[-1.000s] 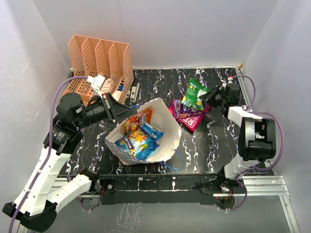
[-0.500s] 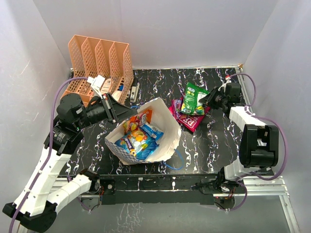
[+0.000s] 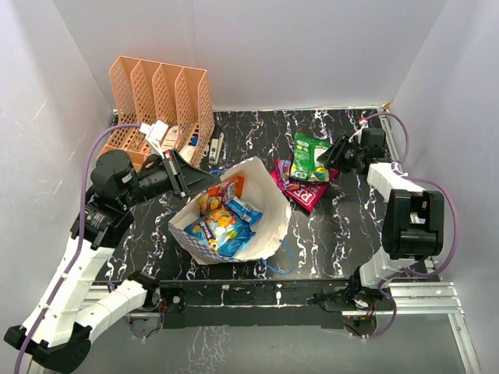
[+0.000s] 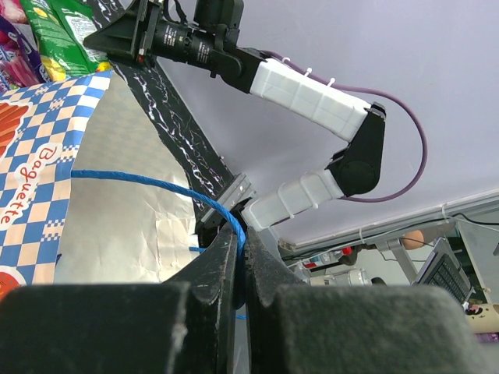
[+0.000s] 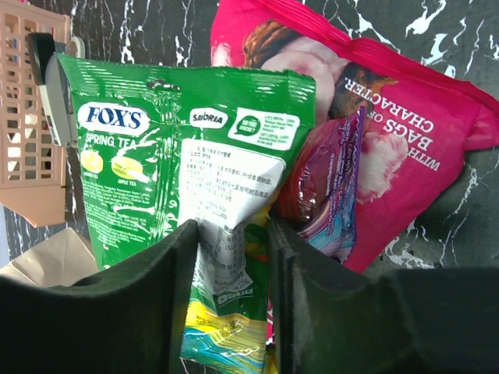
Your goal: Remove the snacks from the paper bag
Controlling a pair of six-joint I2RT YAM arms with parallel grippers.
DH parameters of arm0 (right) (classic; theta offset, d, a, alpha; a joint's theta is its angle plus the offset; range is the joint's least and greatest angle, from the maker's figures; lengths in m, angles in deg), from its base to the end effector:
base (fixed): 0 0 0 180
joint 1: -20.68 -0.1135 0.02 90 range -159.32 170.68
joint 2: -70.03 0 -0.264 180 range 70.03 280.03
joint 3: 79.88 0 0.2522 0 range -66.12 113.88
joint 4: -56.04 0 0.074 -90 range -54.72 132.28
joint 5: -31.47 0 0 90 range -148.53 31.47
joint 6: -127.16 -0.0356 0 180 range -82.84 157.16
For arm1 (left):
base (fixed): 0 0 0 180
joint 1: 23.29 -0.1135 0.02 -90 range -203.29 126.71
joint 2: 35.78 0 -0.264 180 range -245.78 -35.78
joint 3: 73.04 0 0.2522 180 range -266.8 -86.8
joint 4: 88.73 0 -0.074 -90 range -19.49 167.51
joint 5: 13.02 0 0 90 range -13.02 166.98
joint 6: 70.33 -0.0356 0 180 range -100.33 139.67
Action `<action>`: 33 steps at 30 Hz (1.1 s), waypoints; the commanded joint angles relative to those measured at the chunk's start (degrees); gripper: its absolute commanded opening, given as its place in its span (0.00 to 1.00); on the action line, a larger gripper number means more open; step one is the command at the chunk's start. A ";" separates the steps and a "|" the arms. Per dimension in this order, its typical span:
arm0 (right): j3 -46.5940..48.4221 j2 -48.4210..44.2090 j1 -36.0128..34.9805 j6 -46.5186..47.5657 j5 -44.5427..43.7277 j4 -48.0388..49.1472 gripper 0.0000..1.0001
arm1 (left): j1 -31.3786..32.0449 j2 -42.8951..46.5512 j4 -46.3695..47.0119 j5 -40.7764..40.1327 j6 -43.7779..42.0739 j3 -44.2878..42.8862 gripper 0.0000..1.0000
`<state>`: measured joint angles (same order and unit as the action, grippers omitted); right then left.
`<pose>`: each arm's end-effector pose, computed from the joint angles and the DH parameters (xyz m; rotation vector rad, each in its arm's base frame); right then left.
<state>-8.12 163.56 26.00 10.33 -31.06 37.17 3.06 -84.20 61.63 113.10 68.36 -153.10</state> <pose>0.3506 -0.0162 0.2147 0.3848 2.2591 0.7421 0.1360 -0.0908 0.4469 0.2286 1.7393 -1.4781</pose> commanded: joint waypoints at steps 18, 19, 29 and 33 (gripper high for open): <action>6.57 -9.58 -0.24 7.62 -3.36 -10.14 0.81 | 0.11 0.75 0.54 2.10 -0.32 -1.11 0.00; 6.72 -9.98 -0.25 7.78 -3.05 -10.47 0.82 | 0.11 0.73 0.53 2.16 -0.45 -1.15 0.00; 8.75 -17.30 -17.55 10.06 -5.97 -15.19 0.94 | 0.10 0.12 -8.11 -5.57 -6.39 -7.02 0.00; 7.29 -17.40 -26.44 10.25 -12.00 -17.49 0.94 | 0.11 -0.42 -12.51 -11.00 -8.96 -10.38 0.00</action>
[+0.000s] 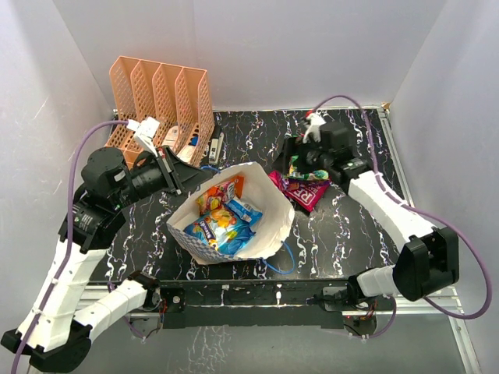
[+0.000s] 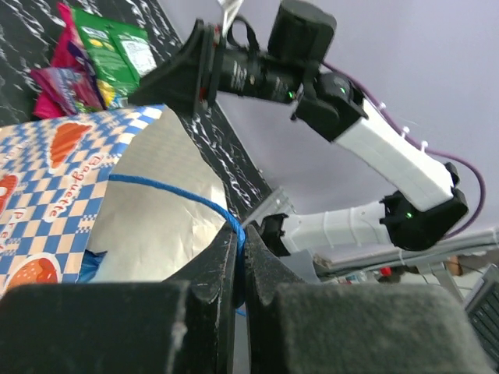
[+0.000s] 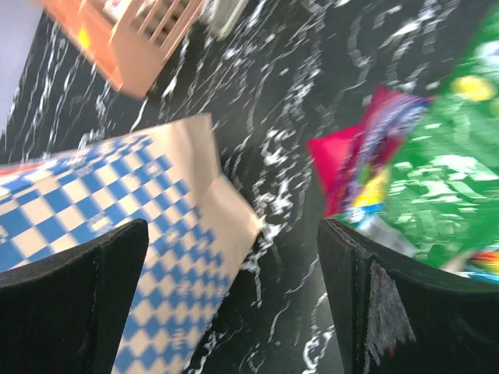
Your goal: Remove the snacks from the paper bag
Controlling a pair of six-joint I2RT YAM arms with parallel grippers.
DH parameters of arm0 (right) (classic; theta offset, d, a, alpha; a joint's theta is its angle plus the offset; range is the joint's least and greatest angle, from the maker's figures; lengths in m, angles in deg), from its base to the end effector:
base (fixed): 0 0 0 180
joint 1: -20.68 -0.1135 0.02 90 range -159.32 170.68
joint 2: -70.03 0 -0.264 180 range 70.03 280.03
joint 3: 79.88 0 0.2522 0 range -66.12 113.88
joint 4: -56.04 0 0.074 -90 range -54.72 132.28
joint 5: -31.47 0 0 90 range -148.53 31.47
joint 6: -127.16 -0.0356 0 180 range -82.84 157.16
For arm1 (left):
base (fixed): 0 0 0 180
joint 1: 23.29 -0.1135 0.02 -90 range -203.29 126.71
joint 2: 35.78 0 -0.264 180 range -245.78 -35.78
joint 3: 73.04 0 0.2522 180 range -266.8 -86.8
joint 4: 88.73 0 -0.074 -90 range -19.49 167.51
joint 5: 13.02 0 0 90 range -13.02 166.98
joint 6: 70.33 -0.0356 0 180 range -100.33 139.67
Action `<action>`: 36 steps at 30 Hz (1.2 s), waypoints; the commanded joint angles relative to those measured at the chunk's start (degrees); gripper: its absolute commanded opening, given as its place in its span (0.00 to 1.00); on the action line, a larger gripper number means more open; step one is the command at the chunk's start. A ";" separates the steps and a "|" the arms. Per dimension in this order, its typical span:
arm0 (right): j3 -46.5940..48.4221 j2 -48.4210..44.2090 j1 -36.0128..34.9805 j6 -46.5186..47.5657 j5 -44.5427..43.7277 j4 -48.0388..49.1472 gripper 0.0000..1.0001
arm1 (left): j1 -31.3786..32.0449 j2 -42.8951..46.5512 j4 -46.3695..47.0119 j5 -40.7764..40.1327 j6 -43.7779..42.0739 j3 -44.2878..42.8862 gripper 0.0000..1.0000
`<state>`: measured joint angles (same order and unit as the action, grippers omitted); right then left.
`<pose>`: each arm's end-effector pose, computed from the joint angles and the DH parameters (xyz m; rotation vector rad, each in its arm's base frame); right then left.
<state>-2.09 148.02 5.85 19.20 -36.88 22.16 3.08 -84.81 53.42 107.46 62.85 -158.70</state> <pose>0.2924 0.0910 0.3108 -0.1631 2.2051 0.7331 0.1299 -0.0846 0.4611 0.2008 1.7551 -1.3350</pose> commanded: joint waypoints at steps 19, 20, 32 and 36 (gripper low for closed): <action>-2.00 13.86 -25.30 -12.39 -12.12 7.38 0.80 | 0.08 -9.32 -18.91 -38.73 -25.28 -28.60 0.00; -1.22 14.69 -26.28 -13.00 -12.34 7.84 0.80 | 0.11 -10.12 -19.08 -39.10 -26.08 -29.93 0.00; -3.50 10.61 -25.42 -8.78 -17.73 6.25 0.87 | 0.08 -1.14 -5.78 0.00 -22.08 -12.72 0.00; -4.91 3.48 -22.36 -4.67 -20.50 2.00 0.90 | 0.08 4.47 0.03 6.43 -15.69 -3.20 0.00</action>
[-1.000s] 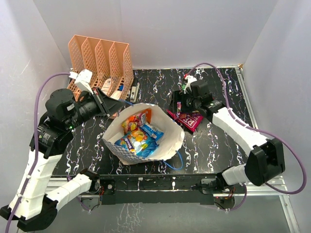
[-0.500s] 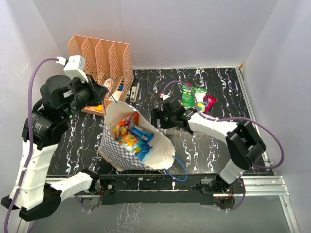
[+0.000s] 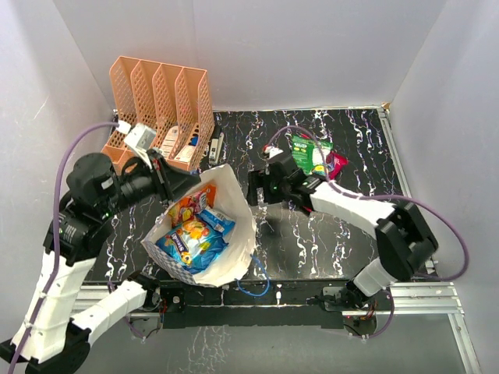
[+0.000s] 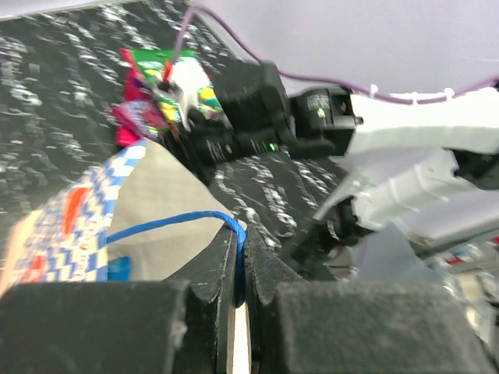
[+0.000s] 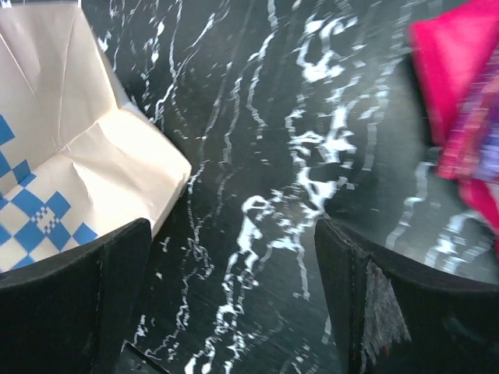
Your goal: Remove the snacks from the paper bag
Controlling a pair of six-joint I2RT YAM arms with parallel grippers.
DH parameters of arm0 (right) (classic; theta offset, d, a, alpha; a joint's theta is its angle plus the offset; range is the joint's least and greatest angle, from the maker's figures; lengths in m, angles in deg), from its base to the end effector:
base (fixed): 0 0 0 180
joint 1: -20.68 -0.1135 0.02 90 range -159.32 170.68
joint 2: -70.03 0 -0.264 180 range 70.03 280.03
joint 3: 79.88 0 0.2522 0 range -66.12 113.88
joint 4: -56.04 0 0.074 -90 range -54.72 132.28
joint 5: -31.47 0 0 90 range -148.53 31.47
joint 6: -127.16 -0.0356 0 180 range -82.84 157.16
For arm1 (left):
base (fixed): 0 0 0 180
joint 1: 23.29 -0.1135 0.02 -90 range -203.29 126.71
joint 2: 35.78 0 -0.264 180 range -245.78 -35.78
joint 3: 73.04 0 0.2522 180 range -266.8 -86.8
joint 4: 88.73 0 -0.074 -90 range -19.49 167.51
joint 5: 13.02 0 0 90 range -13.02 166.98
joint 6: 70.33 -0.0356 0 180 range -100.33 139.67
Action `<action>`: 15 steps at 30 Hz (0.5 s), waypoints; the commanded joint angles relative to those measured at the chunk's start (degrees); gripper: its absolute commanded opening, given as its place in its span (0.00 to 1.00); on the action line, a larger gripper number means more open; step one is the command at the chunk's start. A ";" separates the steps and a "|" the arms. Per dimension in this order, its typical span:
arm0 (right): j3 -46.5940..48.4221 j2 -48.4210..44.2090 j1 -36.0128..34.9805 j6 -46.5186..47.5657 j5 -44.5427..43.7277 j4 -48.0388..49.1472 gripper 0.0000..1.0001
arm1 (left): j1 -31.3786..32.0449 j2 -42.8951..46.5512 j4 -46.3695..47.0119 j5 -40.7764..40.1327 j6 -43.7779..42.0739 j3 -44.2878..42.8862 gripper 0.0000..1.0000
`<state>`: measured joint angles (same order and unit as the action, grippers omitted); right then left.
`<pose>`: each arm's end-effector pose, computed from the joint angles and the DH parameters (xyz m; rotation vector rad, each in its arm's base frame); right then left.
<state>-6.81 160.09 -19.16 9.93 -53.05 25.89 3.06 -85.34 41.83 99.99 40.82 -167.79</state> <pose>0.2557 0.2178 0.2236 -0.3204 2.4733 0.6402 0.1130 -0.0715 0.4854 0.3978 1.6825 -0.9517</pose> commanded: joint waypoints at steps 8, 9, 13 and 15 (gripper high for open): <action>5.57 -25.22 3.56 15.50 0.18 -7.57 0.98 | 0.13 7.44 21.30 18.50 15.17 8.70 0.00; 4.87 -27.60 3.32 17.99 3.75 -5.67 0.96 | 0.11 7.19 22.11 18.62 15.66 8.57 0.00; -2.94 -36.59 1.16 26.36 16.60 6.69 0.88 | 0.13 6.04 22.50 18.66 15.69 8.29 0.00; -6.52 -39.92 0.63 30.16 25.56 11.32 0.85 | 0.11 5.69 22.00 18.45 15.34 8.29 0.00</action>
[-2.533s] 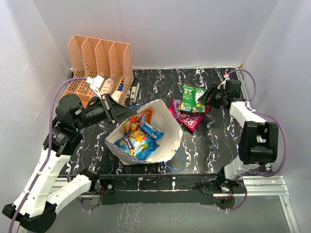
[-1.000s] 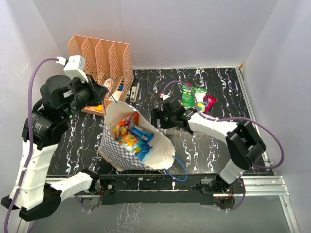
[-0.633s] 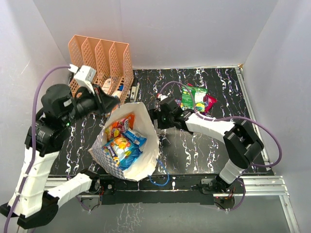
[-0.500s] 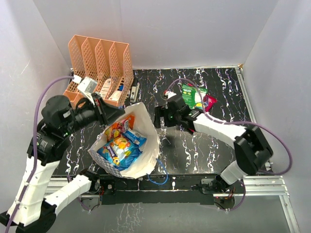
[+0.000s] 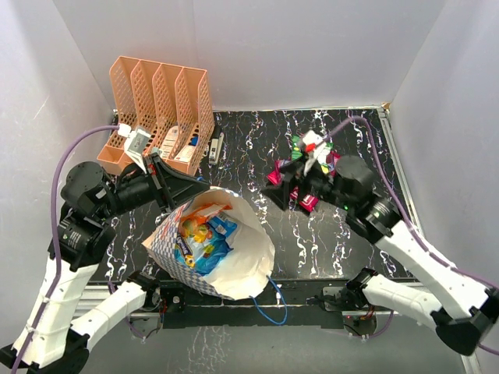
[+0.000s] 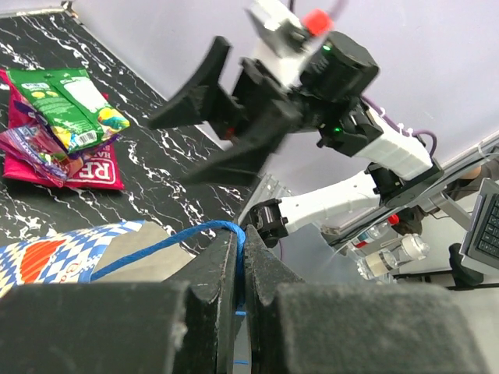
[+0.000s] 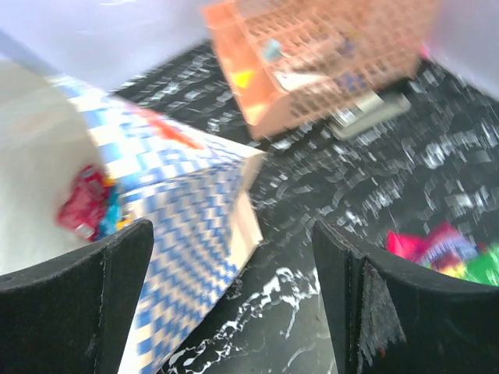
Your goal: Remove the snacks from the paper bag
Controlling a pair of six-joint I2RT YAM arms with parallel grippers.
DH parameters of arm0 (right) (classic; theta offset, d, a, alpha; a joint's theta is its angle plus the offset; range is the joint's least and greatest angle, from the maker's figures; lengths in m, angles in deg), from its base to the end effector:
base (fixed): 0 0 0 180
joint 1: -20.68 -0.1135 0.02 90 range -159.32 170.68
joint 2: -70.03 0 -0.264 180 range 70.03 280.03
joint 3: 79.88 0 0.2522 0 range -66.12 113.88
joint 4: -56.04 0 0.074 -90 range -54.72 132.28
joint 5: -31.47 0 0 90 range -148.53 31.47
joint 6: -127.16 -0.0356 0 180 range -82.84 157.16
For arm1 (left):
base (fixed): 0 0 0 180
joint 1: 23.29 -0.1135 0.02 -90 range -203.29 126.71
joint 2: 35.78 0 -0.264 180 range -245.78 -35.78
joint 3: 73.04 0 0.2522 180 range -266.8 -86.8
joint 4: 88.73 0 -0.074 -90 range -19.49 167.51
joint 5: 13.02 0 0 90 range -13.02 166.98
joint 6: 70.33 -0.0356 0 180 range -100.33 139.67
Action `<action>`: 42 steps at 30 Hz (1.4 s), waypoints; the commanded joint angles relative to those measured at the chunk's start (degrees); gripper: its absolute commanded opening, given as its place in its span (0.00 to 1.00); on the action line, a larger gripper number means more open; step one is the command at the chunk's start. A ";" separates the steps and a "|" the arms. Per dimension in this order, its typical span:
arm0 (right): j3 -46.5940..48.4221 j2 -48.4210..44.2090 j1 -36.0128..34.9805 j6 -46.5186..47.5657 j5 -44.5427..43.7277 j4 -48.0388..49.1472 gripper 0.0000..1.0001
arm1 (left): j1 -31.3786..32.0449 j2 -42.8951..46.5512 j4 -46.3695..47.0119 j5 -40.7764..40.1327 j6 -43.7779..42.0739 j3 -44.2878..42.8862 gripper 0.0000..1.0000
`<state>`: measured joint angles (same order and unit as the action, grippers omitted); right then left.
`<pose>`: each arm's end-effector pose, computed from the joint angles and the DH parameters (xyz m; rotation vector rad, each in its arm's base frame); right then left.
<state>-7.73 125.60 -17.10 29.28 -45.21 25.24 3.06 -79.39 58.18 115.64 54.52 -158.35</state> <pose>0.1671 0.1399 0.3765 -0.6479 1.7666 0.7675 0.0957 -0.0722 0.4786 0.4937 1.5249 -1.3266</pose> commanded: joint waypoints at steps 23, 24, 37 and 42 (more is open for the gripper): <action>-3.36 18.38 -36.35 66.70 -11.14 14.23 0.77 | 0.11 -1.36 2.83 1.89 0.13 -3.28 0.00; -2.85 20.35 -36.25 67.97 -12.05 14.41 0.77 | 0.11 -1.23 3.01 1.87 0.32 -3.11 0.00; 2.71 34.05 -31.38 67.99 -12.77 23.81 0.79 | 0.11 -0.32 5.54 2.91 2.63 -2.56 0.00; 3.42 37.36 -30.15 66.58 -11.13 26.92 0.78 | 0.11 0.10 6.46 3.10 3.21 -1.73 0.00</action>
<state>-7.32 160.90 -48.07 96.79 -57.25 45.46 3.06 -80.77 58.60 116.49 56.23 -158.91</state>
